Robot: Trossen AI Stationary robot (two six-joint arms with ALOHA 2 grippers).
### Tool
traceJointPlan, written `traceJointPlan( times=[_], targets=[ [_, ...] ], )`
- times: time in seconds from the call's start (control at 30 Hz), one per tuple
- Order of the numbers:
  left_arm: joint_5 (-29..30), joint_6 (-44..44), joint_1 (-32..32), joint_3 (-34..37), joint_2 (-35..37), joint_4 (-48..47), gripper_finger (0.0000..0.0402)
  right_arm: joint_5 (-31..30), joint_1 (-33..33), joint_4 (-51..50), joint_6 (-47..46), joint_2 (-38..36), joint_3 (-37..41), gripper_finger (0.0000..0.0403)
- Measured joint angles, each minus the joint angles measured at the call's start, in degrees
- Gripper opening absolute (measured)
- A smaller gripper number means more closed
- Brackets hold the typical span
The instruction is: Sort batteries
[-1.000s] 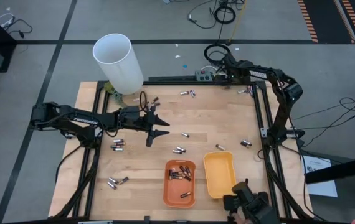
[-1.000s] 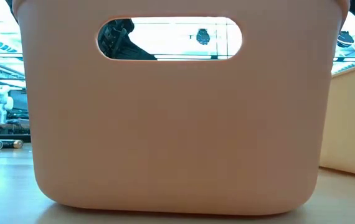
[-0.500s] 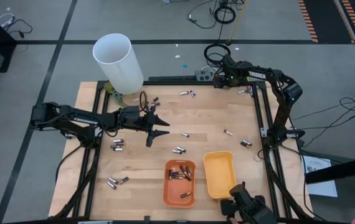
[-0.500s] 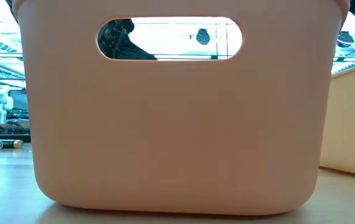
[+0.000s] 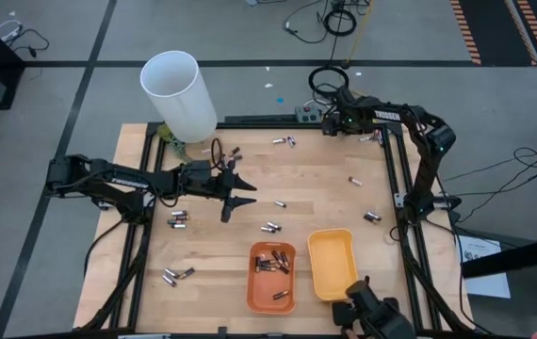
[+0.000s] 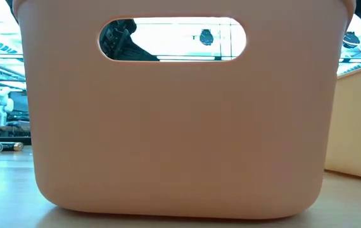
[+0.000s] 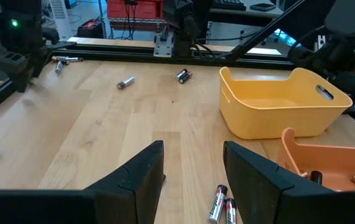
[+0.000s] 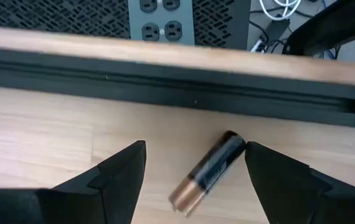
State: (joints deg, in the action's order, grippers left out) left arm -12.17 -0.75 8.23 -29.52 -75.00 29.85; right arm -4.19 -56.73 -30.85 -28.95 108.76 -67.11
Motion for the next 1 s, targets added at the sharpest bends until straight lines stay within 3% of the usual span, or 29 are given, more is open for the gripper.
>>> traceJointPlan(
  times=[0.27, 0.7, 1.0],
  targets=[
    [-0.01, 0.02, -0.02, 0.00, 0.00, -0.56, 0.0177, -0.90, 0.24, 0.25, 0.68, 2.74, -0.22, 0.0267],
    [0.01, -1.07, -0.02, 0.00, 0.00, -1.01, 0.0177, -1.15, 2.66, -7.60, 1.31, 1.95, -0.33, 0.0263],
    [0.00, -1.08, 0.00, 0.00, 0.00, -1.05, 0.0177, 0.24, 2.79, -11.52, 2.85, 1.98, -0.26, 0.0184]
  ],
)
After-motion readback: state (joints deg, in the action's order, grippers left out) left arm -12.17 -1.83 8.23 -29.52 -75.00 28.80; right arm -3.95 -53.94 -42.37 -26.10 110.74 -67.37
